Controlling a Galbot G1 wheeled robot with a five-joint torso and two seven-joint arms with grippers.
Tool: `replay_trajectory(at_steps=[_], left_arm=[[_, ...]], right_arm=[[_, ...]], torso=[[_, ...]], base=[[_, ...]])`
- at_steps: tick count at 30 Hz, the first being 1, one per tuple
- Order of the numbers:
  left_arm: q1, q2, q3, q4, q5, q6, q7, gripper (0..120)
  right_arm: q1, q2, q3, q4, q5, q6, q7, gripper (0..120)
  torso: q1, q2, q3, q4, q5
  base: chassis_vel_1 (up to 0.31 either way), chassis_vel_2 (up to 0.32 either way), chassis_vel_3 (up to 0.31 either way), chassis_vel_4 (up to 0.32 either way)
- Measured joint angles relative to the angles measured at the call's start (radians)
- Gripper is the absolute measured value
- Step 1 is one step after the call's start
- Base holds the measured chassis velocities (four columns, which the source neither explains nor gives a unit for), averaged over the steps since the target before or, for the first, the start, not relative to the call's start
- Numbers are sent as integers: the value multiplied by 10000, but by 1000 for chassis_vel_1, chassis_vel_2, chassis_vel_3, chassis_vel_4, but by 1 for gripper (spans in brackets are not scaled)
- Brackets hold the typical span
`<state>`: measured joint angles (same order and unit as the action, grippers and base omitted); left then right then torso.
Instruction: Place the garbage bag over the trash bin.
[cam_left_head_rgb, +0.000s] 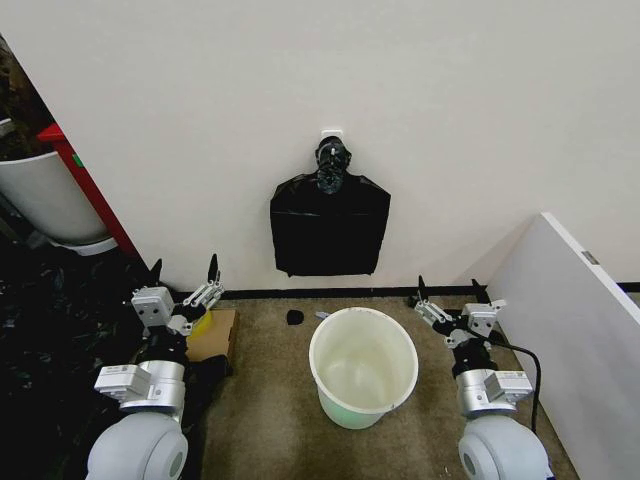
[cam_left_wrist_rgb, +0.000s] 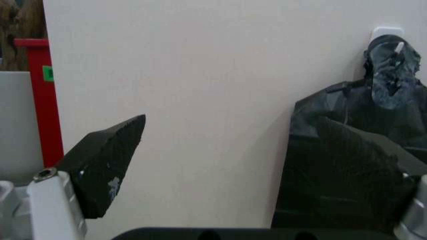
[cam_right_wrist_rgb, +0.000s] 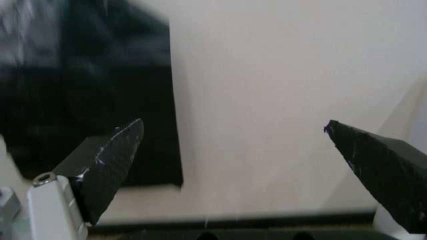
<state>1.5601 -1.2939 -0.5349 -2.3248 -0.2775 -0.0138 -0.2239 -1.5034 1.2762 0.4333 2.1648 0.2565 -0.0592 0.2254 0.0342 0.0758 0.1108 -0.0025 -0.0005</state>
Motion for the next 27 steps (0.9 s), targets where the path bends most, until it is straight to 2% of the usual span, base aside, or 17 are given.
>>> replay_trajectory(at_steps=[2,5,27], left_arm=[[9,-41,35,32,82,-9,-11,100],[11,-47,46,50,105,-15,-12,100],[-79,29,44,360,96,-91,-64,100]], right_arm=[[239,-267,-71,-121,489,-721,31,100],[316,-306,-166,-120,482,-830,12,100],[395,-223,-376,-219,170,-515,-183,100]], torso=[[0,0,1,1,-1],[0,0,0,1,0],[0,0,0,-1,-1]], base=[[0,0,0,0],[0,0,0,0],[0,0,0,0]])
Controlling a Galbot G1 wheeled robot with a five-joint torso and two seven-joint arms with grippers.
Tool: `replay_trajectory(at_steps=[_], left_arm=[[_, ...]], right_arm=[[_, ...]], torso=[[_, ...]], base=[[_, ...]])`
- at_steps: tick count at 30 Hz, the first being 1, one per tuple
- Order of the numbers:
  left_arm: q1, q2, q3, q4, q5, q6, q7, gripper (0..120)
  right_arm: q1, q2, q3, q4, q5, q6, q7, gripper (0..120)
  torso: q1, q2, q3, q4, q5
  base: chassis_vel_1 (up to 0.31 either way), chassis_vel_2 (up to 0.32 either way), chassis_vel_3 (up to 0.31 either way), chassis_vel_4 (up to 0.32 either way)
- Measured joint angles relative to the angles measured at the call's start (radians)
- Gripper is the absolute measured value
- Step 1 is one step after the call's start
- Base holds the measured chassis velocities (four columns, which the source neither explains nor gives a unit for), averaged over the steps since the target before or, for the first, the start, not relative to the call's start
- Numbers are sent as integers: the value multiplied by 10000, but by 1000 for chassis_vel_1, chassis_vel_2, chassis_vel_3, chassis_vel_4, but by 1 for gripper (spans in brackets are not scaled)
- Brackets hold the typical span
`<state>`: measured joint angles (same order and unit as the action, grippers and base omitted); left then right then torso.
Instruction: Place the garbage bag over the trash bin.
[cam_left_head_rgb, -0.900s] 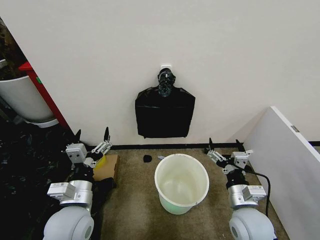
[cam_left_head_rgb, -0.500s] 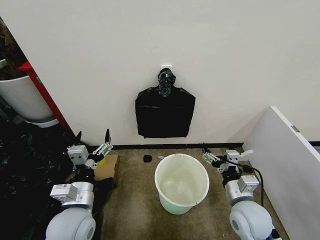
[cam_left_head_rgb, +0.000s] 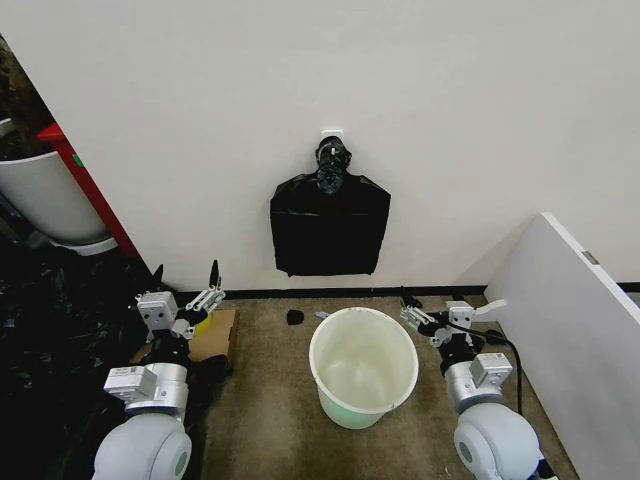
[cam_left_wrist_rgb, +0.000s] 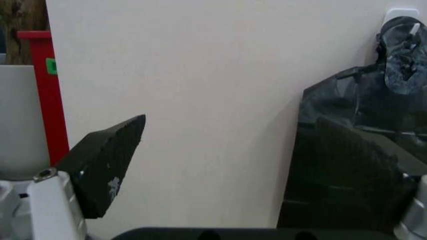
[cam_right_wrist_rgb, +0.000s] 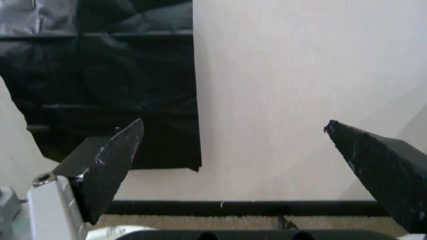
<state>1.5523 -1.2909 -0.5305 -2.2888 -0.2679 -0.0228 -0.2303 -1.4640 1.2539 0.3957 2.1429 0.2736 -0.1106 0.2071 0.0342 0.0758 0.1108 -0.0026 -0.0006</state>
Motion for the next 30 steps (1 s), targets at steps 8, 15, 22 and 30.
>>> replay_trajectory(at_steps=[8,15,22,30], left_arm=[[74,-84,12,66,158,0,-45,100],[275,-136,-144,138,392,10,-151,100],[371,-128,-382,41,429,98,-306,100],[438,-193,-463,-174,743,251,-703,100]], right_arm=[[1067,-488,-391,-712,1470,1627,-1026,100],[3936,-716,-1999,-1543,5209,1745,-1225,100],[6067,-227,-3150,-3040,6712,1431,-914,100],[7453,1073,-3287,-4807,6543,1619,-1263,94]], torso=[[0,0,0,0,1],[1,0,1,4,-2],[1,0,1,2,0],[1,0,1,0,-2]], base=[[0,0,0,0],[0,0,0,0],[0,0,0,0],[0,0,0,0]])
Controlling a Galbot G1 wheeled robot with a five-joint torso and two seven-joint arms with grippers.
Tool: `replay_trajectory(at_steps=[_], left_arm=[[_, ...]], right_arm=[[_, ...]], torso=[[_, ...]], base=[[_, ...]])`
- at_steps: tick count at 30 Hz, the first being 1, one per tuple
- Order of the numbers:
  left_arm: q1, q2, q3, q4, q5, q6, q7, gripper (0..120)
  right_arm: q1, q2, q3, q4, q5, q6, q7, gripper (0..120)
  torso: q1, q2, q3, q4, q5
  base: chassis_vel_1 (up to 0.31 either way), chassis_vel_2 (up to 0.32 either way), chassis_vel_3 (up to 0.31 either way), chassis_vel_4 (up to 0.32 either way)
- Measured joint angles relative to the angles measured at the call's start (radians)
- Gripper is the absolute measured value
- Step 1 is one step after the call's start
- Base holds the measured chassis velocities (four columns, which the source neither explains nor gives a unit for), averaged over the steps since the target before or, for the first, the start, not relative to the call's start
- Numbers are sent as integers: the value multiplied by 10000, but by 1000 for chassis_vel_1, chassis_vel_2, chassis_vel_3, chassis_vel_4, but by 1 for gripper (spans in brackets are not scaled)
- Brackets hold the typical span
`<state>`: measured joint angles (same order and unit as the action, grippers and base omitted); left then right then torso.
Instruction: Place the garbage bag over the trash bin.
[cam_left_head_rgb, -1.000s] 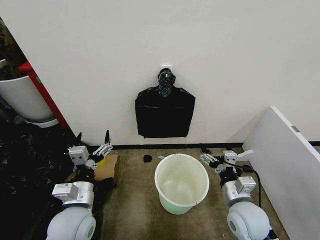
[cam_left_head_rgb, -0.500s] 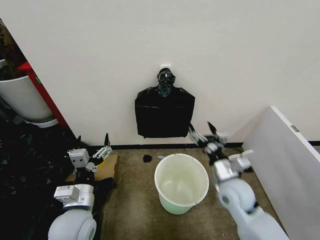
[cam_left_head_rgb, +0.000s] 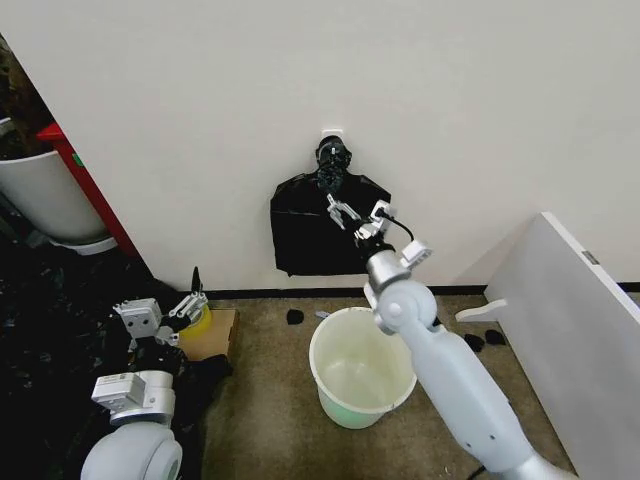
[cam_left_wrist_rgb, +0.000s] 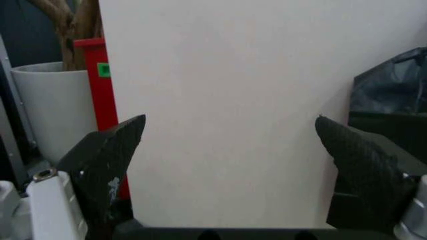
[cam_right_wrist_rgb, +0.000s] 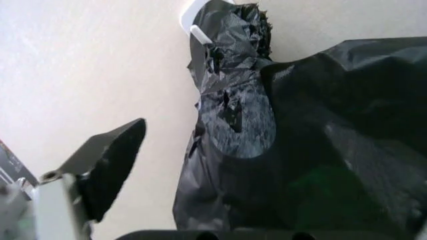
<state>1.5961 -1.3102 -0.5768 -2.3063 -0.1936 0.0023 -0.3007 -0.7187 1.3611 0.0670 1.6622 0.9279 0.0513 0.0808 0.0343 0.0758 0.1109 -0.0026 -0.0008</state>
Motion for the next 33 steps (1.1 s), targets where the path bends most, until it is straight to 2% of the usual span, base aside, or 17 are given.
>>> replay_trajectory(at_steps=[1,5,6,12,13,15,16,18,19,21,22,24,25,27,33], left_arm=[[0,0,0,0,0,0,0,100],[-16,-14,31,63,46,0,-64,100],[-16,-14,31,63,46,0,-64,100],[-112,0,97,241,76,-11,-95,100],[-112,0,97,241,76,-11,-95,100],[-154,28,104,280,73,-12,-113,100],[-154,28,104,280,73,-12,-113,100],[-174,49,104,321,57,-14,-125,100],[-184,57,109,357,51,-18,-135,100],[-187,58,121,389,49,-25,-143,100],[-189,58,136,413,48,-32,-151,100],[-190,52,149,440,48,-43,-168,100],[-190,52,149,440,48,-43,-168,100],[-182,48,148,453,51,-63,-203,100],[-155,38,118,459,67,-129,-249,100]], right_arm=[[0,0,0,0,0,0,0,94],[191,263,-19,-376,-257,155,-181,79],[191,263,-19,-376,-257,155,-181,79],[319,522,-17,-634,-648,202,-351,52],[319,522,-17,-634,-648,202,-351,52],[329,586,-14,-717,-757,228,-403,42],[329,586,-14,-717,-757,228,-403,42],[329,624,-2,-762,-813,270,-462,34],[328,651,12,-786,-841,314,-513,27],[321,671,28,-801,-860,354,-560,24],[312,682,37,-809,-880,384,-605,16],[304,687,47,-831,-935,429,-684,8],[304,687,47,-831,-935,429,-684,8],[303,680,57,-846,-991,458,-745,0],[155,570,56,-751,-1107,499,-781,0]], torso=[[0,0,0,0,0],[0,0,0,0,1],[0,0,0,0,1],[0,0,-1,0,1],[0,0,-1,0,1],[-1,0,-1,0,2],[-1,0,-1,0,2],[-1,0,-1,0,1],[-1,0,-1,0,1],[-1,0,-1,0,1],[-1,0,-1,0,1],[-1,0,-1,0,2],[-1,0,-1,0,2],[-1,0,-1,0,2],[-1,0,-1,3,2]], base=[[0,0,0,0],[0,0,0,0],[0,0,0,0],[0,0,0,0],[0,0,0,0],[0,0,0,0],[0,0,0,0],[0,0,0,0],[0,0,0,0],[0,0,0,0],[0,0,0,0],[0,0,0,0],[0,0,0,0],[0,0,0,0],[0,0,0,0]])
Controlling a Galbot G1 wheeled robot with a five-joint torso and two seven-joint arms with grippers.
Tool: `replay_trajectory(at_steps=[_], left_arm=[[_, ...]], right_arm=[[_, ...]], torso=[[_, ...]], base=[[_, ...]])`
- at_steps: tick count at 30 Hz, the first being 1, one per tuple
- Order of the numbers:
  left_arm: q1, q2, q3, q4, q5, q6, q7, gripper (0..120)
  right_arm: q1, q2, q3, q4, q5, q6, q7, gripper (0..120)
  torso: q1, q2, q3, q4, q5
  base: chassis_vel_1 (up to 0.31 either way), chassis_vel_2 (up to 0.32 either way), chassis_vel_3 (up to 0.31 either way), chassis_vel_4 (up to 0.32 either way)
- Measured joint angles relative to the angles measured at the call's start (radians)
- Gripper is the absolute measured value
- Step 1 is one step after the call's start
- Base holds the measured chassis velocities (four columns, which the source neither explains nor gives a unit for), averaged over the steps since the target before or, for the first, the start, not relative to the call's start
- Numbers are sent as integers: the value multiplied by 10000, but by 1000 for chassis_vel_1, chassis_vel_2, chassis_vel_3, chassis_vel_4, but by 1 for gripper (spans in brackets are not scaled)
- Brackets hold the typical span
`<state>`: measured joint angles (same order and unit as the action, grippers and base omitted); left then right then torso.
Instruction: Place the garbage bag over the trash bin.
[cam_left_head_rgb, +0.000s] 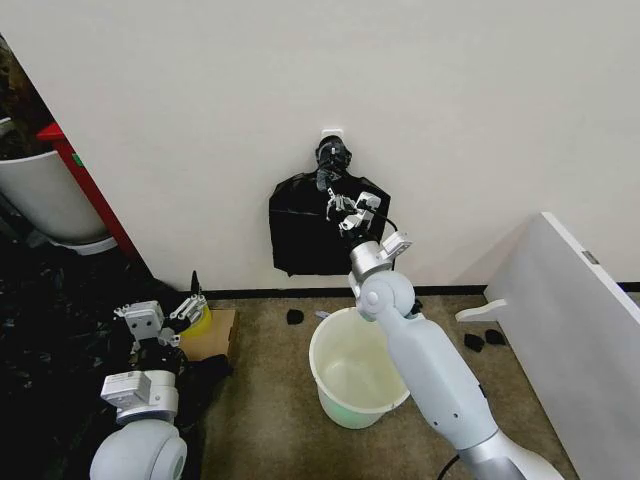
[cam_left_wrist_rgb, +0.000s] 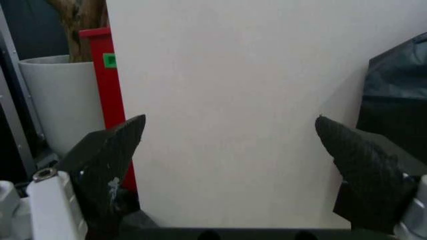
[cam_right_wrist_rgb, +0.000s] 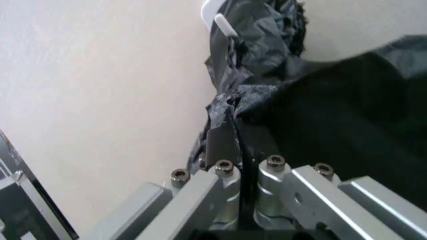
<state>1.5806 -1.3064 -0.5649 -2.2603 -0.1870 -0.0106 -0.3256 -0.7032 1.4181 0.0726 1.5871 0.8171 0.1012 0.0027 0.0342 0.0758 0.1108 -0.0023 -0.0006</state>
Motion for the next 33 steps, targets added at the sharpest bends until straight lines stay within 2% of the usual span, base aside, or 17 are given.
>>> replay_trajectory(at_steps=[4,5,8,14,20,22,23,26,33], left_arm=[[15,4,-47,-5,2,-9,-41,100],[15,4,-47,-5,2,-9,-41,100],[22,26,-74,-5,2,-32,-78,100],[41,-8,39,64,102,-97,-92,100],[131,-8,62,57,185,-192,-96,100],[156,-2,65,6,208,-217,-100,100],[156,-2,65,6,208,-217,-100,100],[188,8,89,-48,224,-224,-102,100],[211,49,83,-67,226,-227,-102,100]], right_arm=[[-843,-885,-391,849,-177,0,38,0],[-843,-885,-391,849,-177,0,38,0],[-2099,-1934,-802,1827,-651,146,-279,0],[-3643,-2697,-966,2415,-1924,818,-1385,0],[-4565,-2837,-714,2315,-3108,1371,-2324,0],[-5289,-2894,-451,2194,-4116,1909,-3131,0],[-5289,-2894,-451,2194,-4116,1909,-3131,0],[-5905,-2933,-26,1760,-5259,2698,-4284,0],[-6011,-2843,469,986,-5685,3495,-5316,0]], torso=[[0,0,-1,0,0],[0,0,-1,0,0],[0,0,-2,-6,3],[-1,1,-2,-2,1],[0,1,-2,-1,0],[-1,0,-3,-3,2],[-1,0,-3,-3,2],[-1,1,-2,-3,0],[0,1,-1,-2,0]], base=[[0,0,0,0],[0,0,0,0],[0,0,0,0],[0,0,0,0],[0,0,0,0],[0,0,0,0],[0,0,0,0],[0,0,0,0],[0,0,0,0]])
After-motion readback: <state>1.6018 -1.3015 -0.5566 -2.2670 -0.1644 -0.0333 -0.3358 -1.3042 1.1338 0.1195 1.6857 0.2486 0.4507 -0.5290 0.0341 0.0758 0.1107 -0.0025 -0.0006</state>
